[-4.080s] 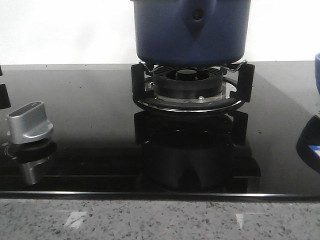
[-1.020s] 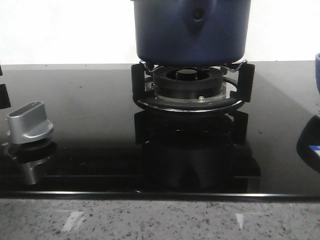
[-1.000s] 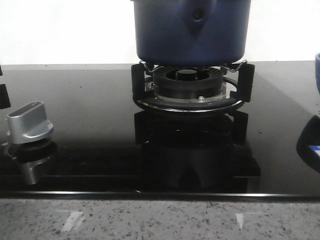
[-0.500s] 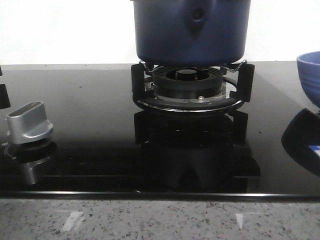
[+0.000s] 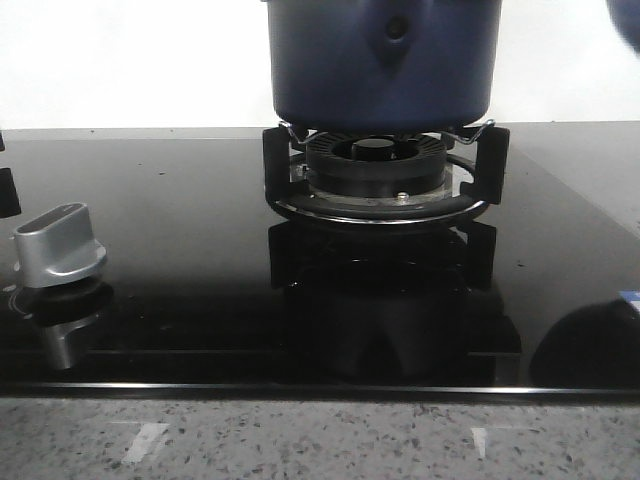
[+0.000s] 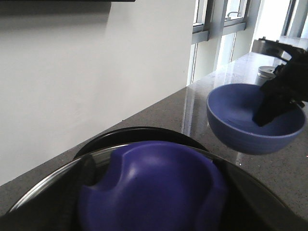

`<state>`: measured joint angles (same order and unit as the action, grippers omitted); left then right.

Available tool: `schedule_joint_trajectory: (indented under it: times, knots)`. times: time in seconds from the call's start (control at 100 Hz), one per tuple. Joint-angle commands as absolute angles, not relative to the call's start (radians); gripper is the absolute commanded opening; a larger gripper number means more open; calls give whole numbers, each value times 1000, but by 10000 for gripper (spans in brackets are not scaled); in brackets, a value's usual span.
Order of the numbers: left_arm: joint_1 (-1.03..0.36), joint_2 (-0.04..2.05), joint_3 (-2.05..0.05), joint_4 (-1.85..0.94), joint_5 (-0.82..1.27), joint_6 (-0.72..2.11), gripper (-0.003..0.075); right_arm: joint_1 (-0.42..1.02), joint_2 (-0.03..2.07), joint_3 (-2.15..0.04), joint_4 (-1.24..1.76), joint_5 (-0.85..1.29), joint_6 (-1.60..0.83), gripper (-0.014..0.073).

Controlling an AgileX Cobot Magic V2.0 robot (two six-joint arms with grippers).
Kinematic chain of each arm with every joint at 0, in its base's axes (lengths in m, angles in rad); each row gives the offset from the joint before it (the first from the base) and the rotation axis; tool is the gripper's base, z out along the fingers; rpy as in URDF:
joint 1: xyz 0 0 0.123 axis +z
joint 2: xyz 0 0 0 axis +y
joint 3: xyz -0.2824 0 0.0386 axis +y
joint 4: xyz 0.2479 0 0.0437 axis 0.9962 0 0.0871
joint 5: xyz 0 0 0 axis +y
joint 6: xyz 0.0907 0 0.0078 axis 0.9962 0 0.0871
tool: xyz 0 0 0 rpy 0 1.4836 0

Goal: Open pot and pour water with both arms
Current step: 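Lift the blue bowl with the right gripper toward the open pot, then tilt the blue bowl over the pot with the right gripper to pour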

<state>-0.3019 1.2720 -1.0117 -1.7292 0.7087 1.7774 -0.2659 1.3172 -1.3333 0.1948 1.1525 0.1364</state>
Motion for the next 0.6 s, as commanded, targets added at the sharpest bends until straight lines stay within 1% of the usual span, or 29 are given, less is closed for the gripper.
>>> schedule_joint_trajectory:
  times: [0.0, 0.21, 0.4, 0.59]
  knots:
    - [-298, 1235, -1044, -1821, 747, 1779, 274, -266, 1294, -1438, 243, 1143, 123, -68]
    - [-298, 1235, -1044, -1843, 743, 1793, 274, -221, 1300, -1572, 250, 1188, 123, -67]
    - [-298, 1235, -1044, -1872, 747, 1802, 274, -153, 1368, -1684, 250, 1268, 123, -67]
    - [-298, 1235, -1044, -1872, 754, 1802, 274, -78, 1419, -1776, 257, 1271, 136, -67]
